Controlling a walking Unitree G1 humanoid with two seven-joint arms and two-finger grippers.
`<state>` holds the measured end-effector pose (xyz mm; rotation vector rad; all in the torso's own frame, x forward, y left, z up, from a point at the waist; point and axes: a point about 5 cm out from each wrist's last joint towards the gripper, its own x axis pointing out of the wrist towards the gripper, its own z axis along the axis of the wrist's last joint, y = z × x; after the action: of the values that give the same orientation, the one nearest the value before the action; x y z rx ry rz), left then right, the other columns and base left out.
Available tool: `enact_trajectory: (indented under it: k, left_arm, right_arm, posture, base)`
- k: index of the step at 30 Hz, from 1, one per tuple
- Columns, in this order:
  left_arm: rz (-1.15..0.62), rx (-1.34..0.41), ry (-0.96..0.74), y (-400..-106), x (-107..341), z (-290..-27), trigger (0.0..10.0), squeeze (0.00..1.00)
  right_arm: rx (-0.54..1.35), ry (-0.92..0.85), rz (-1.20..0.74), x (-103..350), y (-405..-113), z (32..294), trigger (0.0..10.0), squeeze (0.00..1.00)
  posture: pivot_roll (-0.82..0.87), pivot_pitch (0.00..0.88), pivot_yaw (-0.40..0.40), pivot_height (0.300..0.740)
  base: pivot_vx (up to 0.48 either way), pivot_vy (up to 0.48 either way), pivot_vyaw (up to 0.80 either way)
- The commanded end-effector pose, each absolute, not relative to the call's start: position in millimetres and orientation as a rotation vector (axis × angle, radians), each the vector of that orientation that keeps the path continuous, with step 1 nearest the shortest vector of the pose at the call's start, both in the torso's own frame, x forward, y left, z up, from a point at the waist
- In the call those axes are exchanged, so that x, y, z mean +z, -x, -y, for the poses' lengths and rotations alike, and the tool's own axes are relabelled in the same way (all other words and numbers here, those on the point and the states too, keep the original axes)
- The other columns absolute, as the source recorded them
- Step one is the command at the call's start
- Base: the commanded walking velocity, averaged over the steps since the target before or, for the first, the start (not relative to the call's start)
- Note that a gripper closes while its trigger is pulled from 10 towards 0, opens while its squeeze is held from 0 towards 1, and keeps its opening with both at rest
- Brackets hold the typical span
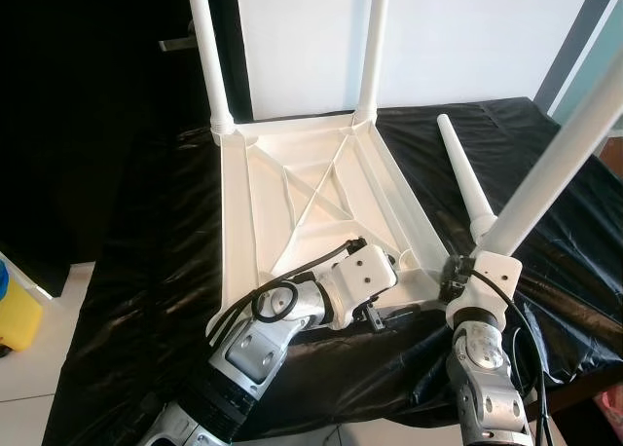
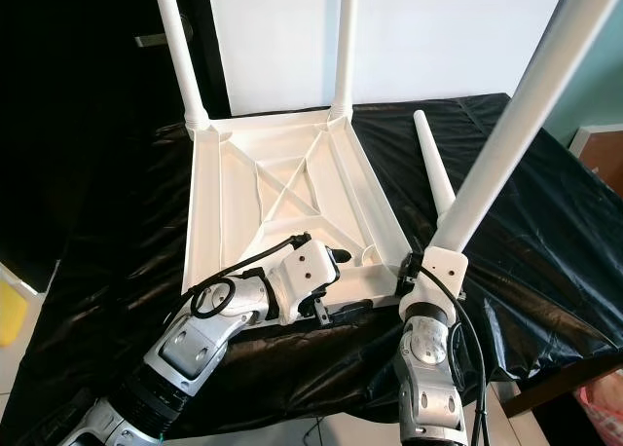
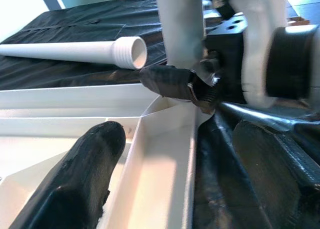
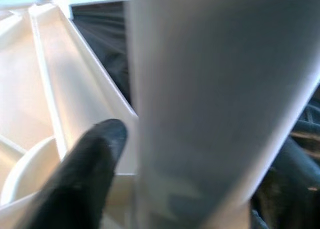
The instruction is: Building children table
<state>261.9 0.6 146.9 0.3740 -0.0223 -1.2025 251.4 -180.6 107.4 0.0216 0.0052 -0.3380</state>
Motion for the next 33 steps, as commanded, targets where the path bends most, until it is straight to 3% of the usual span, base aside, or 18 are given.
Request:
enact_trajectory:
  k: [1,7,8,18,25,33]
  left_arm:
    - [0.021,-1.184,-0.385,-267,147,-6,10.0,0.00]
    - [0.036,-1.113,-0.405,-282,151,-21,10.0,0.00]
    - [0.033,-1.096,-0.406,-285,152,-24,10.0,0.00]
    - [-0.058,-0.929,-0.497,-319,149,-58,10.0,0.00]
    - [-0.165,-0.703,-0.669,-353,145,-110,10.0,0.00]
    - [-0.197,-0.684,-0.800,-357,138,-122,10.0,0.00]
  right_arm:
    - [-0.308,-0.026,0.026,111,-250,178,10.0,1.00]
    - [-0.244,-0.004,0.060,112,-236,187,10.0,1.00]
    - [-0.232,0.010,0.061,111,-233,188,10.0,0.00]
    - [-0.173,0.009,0.023,101,-213,197,10.0,0.00]
    - [-0.141,-0.005,-0.092,75,-194,197,10.0,0.00]
    - [-0.127,-0.026,-0.130,66,-196,194,10.0,0.00]
  posture:
    - [-0.09,0.005,0.014,0.740]
    - [-0.08,0.008,0.012,0.740]
    - [-0.08,0.008,0.012,0.740]
    - [-0.07,0.015,0.020,0.740]
    - [-0.06,0.027,0.034,0.740]
    - [-0.05,0.033,0.041,0.740]
  base:
    - [0.000,0.000,0.00]
    - [0.000,0.000,0.00]
    - [0.000,0.000,0.00]
    - [0.000,0.000,0.00]
    - [0.000,0.000,0.00]
    - [0.000,0.000,0.00]
